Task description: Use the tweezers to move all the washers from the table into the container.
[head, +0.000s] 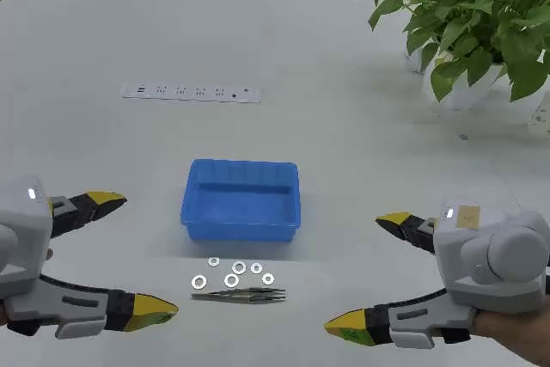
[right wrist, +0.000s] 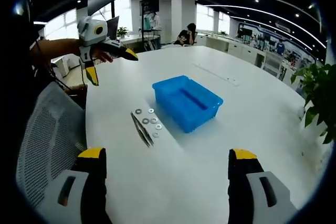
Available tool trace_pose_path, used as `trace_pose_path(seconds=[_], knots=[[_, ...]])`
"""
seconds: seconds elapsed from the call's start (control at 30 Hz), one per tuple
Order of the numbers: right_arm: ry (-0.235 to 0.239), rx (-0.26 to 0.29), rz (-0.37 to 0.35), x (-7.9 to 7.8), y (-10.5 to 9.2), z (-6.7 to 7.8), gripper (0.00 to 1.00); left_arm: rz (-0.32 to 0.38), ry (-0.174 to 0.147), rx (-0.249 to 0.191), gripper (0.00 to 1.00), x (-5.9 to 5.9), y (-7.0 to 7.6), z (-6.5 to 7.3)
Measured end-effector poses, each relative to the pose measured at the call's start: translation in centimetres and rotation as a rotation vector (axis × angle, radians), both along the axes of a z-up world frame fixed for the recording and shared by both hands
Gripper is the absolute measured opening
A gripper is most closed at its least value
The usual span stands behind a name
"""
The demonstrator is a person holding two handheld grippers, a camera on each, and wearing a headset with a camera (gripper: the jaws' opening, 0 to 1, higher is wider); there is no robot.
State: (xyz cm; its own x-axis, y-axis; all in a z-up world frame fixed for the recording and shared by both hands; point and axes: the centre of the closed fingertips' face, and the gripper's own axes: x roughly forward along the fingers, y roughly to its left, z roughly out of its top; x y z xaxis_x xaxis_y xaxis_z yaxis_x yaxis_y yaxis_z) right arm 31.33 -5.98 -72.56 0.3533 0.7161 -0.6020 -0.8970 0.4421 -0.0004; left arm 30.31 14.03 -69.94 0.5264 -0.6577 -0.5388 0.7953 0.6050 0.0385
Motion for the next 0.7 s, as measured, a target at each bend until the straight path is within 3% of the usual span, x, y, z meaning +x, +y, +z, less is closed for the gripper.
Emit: trace_pose_path(seconds=[0.7], knots=[[-0.006,-0.005,-0.001,-0.02,-0.08,-0.02,0.97,-0.006,-0.003,0.005,0.98,-0.09,-0.14,-0.17]])
